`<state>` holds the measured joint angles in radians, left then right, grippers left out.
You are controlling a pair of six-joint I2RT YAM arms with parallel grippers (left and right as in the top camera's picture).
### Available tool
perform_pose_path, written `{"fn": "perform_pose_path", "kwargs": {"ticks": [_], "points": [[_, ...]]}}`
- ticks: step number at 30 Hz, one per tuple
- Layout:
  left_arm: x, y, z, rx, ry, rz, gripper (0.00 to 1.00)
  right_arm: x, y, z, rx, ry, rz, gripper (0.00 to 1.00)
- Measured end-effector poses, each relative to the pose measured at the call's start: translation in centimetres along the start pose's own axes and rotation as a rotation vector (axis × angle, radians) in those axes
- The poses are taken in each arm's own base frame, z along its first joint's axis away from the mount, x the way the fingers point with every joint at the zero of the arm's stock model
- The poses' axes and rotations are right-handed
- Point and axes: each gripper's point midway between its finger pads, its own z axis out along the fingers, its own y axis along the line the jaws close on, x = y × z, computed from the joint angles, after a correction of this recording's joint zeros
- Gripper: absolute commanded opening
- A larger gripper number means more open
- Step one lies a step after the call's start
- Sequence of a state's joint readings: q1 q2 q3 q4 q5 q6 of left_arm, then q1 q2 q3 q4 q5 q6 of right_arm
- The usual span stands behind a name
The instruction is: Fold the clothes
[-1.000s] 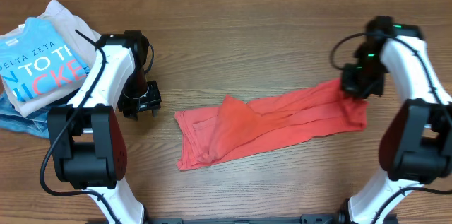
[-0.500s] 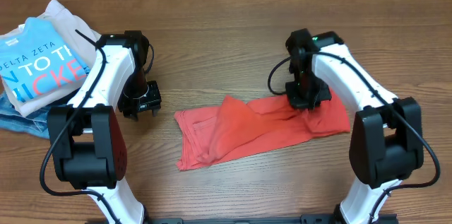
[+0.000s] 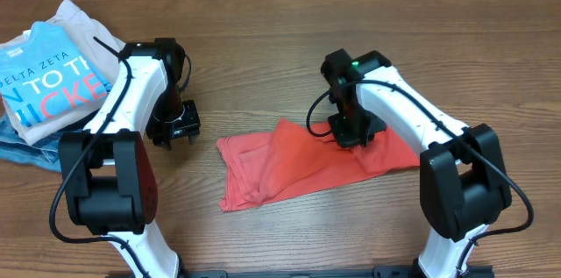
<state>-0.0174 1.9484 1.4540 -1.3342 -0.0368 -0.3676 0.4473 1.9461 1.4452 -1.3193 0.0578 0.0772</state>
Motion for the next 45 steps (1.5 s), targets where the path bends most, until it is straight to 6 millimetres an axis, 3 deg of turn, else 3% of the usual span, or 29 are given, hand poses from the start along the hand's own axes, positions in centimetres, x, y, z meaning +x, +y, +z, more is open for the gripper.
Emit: {"fn": "perform_pose_path", "kwargs": {"ticks": [1,7,10,14,16,18,21,23,27,30,33,36,40,45], "points": [[0.0,0.0,0.0,0.000,0.000,0.000,0.47,0.1,0.5,0.0,0.002,0.000,-0.015,0.21],[0.0,0.0,0.0,0.000,-0.002,0.000,0.49,-1.1,2.5,-0.3,-0.009,-0.066,-0.068,0.27],[0.0,0.0,0.0,0.000,-0.002,0.000,0.49,-2.2,2.8,-1.9,-0.019,-0.161,-0.070,0.29],[-0.1,0.0,0.0,0.001,-0.003,0.000,0.49,-2.6,1.8,-5.8,-0.008,-0.305,-0.046,0.33],[-0.1,0.0,0.0,0.001,-0.003,0.000,0.50,-2.5,-0.4,-7.9,0.009,-0.373,0.017,0.34],[-0.1,0.0,0.0,0.001,-0.004,0.000,0.50,-2.5,-1.6,-8.2,0.014,-0.380,0.052,0.34],[-0.1,0.0,0.0,0.001,-0.003,0.000,0.50,-2.8,-4.1,-7.4,0.014,-0.375,0.130,0.33],[-0.1,0.0,0.0,0.001,-0.004,0.000,0.50,-2.9,-4.5,-6.3,0.010,-0.370,0.147,0.33],[-0.1,0.0,0.0,0.001,-0.003,0.000,0.50,-2.9,-3.2,-2.5,-0.050,-0.352,0.137,0.33],[0.0,0.0,0.0,0.000,0.000,0.000,0.50,-3.0,-2.0,-0.7,-0.104,-0.357,0.120,0.33],[0.0,0.0,0.0,-0.001,0.001,0.000,0.50,-3.8,-0.1,-0.5,-0.170,-0.394,0.075,0.39],[0.0,0.0,0.0,-0.001,0.001,0.000,0.50,-5.3,3.3,-1.8,-0.275,-0.478,-0.042,0.41],[0.3,0.1,0.0,-0.005,0.012,0.000,0.50,-4.6,6.5,-2.4,-0.372,-0.478,-0.166,0.41],[0.3,0.1,0.0,-0.005,0.011,0.000,0.50,-2.6,4.3,-0.8,-0.283,-0.369,-0.114,0.41]]}}
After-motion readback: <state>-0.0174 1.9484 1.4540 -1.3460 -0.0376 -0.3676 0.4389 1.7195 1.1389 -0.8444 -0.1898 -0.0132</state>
